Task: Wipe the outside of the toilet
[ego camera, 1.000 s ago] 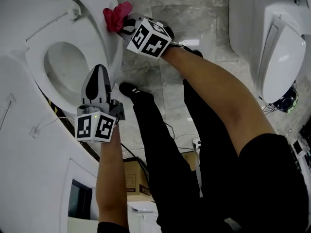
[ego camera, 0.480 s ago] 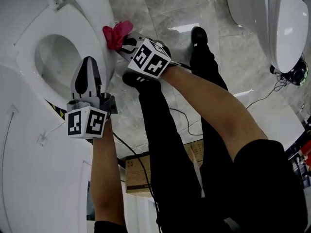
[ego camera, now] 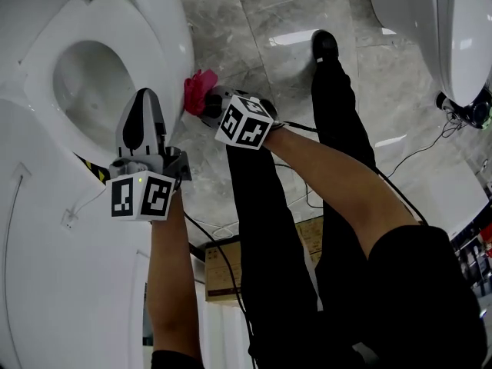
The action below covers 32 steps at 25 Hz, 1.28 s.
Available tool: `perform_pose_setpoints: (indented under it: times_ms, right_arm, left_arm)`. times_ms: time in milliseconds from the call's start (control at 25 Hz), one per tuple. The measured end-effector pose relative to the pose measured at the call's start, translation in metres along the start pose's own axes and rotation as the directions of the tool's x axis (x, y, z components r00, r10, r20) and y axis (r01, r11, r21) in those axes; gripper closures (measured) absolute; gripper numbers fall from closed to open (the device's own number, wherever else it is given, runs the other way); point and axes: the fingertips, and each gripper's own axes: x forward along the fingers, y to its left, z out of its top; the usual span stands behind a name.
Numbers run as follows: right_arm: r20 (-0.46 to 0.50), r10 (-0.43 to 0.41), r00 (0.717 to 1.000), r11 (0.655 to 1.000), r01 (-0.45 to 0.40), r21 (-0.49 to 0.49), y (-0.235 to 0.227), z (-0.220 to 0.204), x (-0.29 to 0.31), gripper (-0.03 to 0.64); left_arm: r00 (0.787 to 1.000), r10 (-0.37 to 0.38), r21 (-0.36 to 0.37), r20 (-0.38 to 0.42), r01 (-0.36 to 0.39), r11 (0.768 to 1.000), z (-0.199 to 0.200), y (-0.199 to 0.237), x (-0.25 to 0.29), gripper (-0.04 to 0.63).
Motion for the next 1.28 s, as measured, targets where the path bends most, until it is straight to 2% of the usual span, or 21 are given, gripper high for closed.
perform_pose_setpoints:
  times_ms: [160,280,360,480,600,680,800,880,960,1040,1160,1280]
  right_arm:
    - [-0.032,0.039,0.999,0.999,-0.038,0.006,0.018,-0.009,0.013,0.549]
    - [-0.073,0.124,0.990,0.992,-0.126,-0.026,0.041,-0.015,0.026,0.549]
    - [-0.107,0.234,0.966,0.970,-0.239,-0.042,0.064,-0.020,0.034,0.549]
    - [-0.155,0.377,0.913,0.913,-0.395,-0.104,0.094,-0.024,0.029,0.549]
    - [-0.168,0.431,0.886,0.878,-0.455,-0.149,0.097,-0.022,-0.002,0.549]
    - [-0.161,0.432,0.887,0.877,-0.455,-0.155,0.080,-0.019,-0.031,0.549]
    - [-0.118,0.364,0.924,0.909,-0.380,-0.170,0.020,-0.002,-0.080,0.549]
    - [-0.057,0.265,0.963,0.944,-0.271,-0.190,-0.035,0.022,-0.114,0.549]
    - [0.009,0.161,0.987,0.967,-0.156,-0.200,-0.091,0.056,-0.142,0.549]
    - [0.060,0.078,0.995,0.975,-0.064,-0.212,-0.141,0.092,-0.156,0.549]
    - [0.117,-0.016,0.993,0.971,0.043,-0.236,-0.210,0.145,-0.157,0.549]
    - [0.146,-0.151,0.978,0.937,0.189,-0.295,-0.269,0.191,-0.144,0.549]
  left_arm:
    - [1.000,0.004,0.005,0.010,-0.004,1.000,0.002,0.001,-0.004,0.577]
    - [1.000,0.009,0.015,0.020,-0.010,1.000,0.005,0.002,-0.007,0.577]
    - [1.000,0.014,0.012,0.015,-0.014,1.000,0.005,0.003,-0.005,0.577]
    - [1.000,0.021,0.005,0.008,-0.021,1.000,0.007,0.001,0.002,0.577]
    - [1.000,0.020,0.002,0.015,-0.020,1.000,0.018,-0.006,0.009,0.577]
    - [0.999,0.027,0.011,0.022,-0.027,1.000,0.028,-0.009,0.014,0.577]
    - [0.997,0.062,0.003,0.055,-0.062,0.998,0.050,-0.009,0.021,0.577]
    - [0.994,0.080,-0.011,0.078,-0.079,0.997,0.064,-0.010,0.028,0.577]
    - [0.992,0.086,-0.011,0.090,-0.085,0.996,0.076,-0.013,0.036,0.577]
    - [0.992,0.089,-0.001,0.089,-0.089,0.996,0.084,-0.014,0.042,0.577]
    - [0.991,0.104,0.003,0.083,-0.105,0.994,0.091,-0.011,0.052,0.577]
    - [0.990,0.115,0.008,0.078,-0.116,0.993,0.090,-0.011,0.061,0.577]
